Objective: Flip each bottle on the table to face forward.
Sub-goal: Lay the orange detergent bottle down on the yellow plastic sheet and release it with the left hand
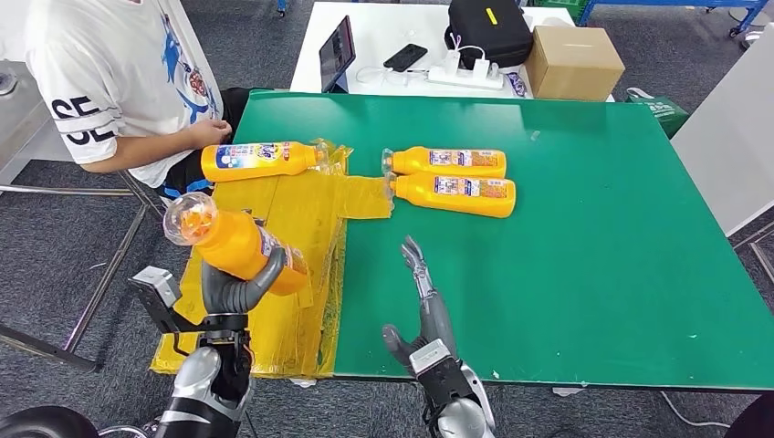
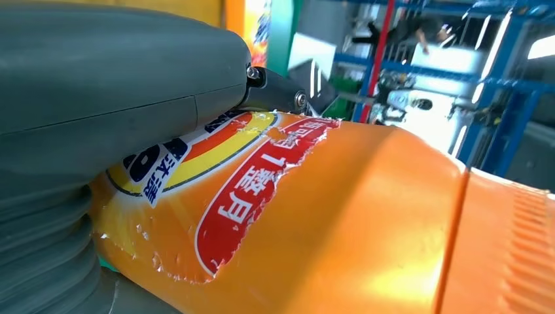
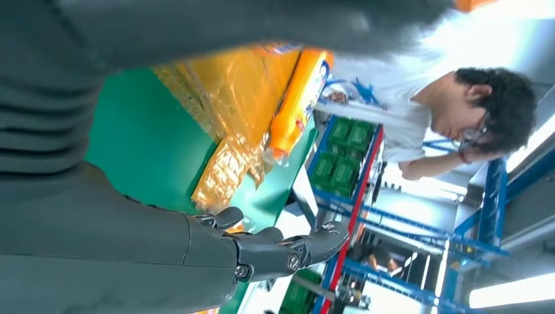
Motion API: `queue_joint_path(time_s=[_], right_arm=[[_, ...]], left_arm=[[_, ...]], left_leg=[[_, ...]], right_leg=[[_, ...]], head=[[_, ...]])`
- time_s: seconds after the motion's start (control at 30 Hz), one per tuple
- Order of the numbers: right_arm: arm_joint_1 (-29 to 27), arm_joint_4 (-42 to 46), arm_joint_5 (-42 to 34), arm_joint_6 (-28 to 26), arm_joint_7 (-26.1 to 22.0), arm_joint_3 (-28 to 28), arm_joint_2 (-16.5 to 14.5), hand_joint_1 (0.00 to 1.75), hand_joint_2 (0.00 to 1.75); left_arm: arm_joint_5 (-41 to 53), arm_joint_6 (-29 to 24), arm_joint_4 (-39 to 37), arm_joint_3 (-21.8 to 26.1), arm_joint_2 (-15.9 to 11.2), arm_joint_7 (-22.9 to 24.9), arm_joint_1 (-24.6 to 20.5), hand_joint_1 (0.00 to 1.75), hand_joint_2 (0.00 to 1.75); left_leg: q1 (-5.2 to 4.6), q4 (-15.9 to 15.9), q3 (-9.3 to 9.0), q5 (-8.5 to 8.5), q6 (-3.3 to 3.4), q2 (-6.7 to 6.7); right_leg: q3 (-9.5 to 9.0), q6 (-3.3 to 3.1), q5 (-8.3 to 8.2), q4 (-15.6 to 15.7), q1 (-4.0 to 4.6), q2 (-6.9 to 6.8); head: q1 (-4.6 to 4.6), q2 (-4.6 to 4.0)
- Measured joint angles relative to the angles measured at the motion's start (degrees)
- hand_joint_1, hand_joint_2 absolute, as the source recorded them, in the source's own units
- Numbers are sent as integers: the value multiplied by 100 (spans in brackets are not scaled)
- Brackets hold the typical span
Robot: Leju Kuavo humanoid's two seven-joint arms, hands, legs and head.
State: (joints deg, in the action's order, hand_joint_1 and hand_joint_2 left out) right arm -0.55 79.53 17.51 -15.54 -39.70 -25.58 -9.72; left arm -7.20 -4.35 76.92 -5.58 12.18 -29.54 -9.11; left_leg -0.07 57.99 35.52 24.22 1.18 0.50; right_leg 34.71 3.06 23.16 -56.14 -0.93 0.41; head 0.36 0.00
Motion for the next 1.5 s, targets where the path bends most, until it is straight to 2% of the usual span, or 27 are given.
queue_joint_path(time_s=[0.13,0.27,0.4,0.47,0.57,0.67,0.73,0.9,1.07,1.23,1.5], right_arm=[[1,12,1,-8,-15,34,1,0,0],[-2,164,-157,-229,-22,49,3,0,0],[-3,329,-246,-351,-30,63,6,0,0],[-7,428,-340,-482,-31,64,6,0,0],[-4,716,-619,-796,-34,71,6,0,0],[57,985,-826,-899,-36,111,-8,0,0],[110,1083,-885,-839,-36,150,-28,0,0],[200,1162,-930,-650,-36,178,-42,0,0],[215,1162,-1000,-489,-36,193,-40,0,0],[221,1121,-1062,-353,-36,214,-40,0,0],[239,927,-1063,-220,-36,245,-85,0,0]], left_arm=[[108,-282,-150,172,-30,-108,-211,175,175],[672,-987,-338,305,-88,-364,-418,175,175],[958,-1309,-478,391,-161,-449,-568,175,175],[1312,-1633,-550,398,-192,-491,-619,175,175],[2544,-2430,-797,388,-294,-474,-796,175,175],[4611,-3091,-1382,264,-481,-33,-1226,175,175],[5772,-3243,-1929,80,-634,337,-1585,175,175],[7268,-2865,-3323,-450,-1014,954,-2347,175,175],[7684,-2331,-4222,-869,-1390,888,-2670,175,175],[7560,-1998,-4654,-981,-1598,700,-2717,175,175],[7565,-1836,-4810,-1041,-1713,754,-2755,175,175]], left_leg=[[0,0,3,0,0,3],[-1,0,8,1,0,2],[-1,0,8,0,0,2],[-1,0,8,0,0,2],[-1,0,8,-1,0,4],[-1,1,9,-5,-1,6],[-1,1,8,-8,-2,3],[0,1,8,-12,-6,-5],[6,1,9,-12,-7,-16],[13,0,15,-11,-7,-9],[13,0,16,-12,-8,-3]], right_leg=[[1,0,1,0,-1,0],[7,0,1,1,-1,0],[8,0,1,0,-1,0],[9,0,0,0,-1,0],[11,0,0,0,-1,0],[10,0,-1,0,-1,-2],[9,-3,-5,-1,-1,-1],[13,-15,-15,-4,0,3],[17,-16,-14,-5,7,5],[19,-18,-12,-4,12,4],[16,-18,-12,-3,12,3]], head=[[1,0],[0,0],[1,0],[1,0],[1,0],[1,0],[1,0],[1,0],[1,0],[1,0],[2,0]])
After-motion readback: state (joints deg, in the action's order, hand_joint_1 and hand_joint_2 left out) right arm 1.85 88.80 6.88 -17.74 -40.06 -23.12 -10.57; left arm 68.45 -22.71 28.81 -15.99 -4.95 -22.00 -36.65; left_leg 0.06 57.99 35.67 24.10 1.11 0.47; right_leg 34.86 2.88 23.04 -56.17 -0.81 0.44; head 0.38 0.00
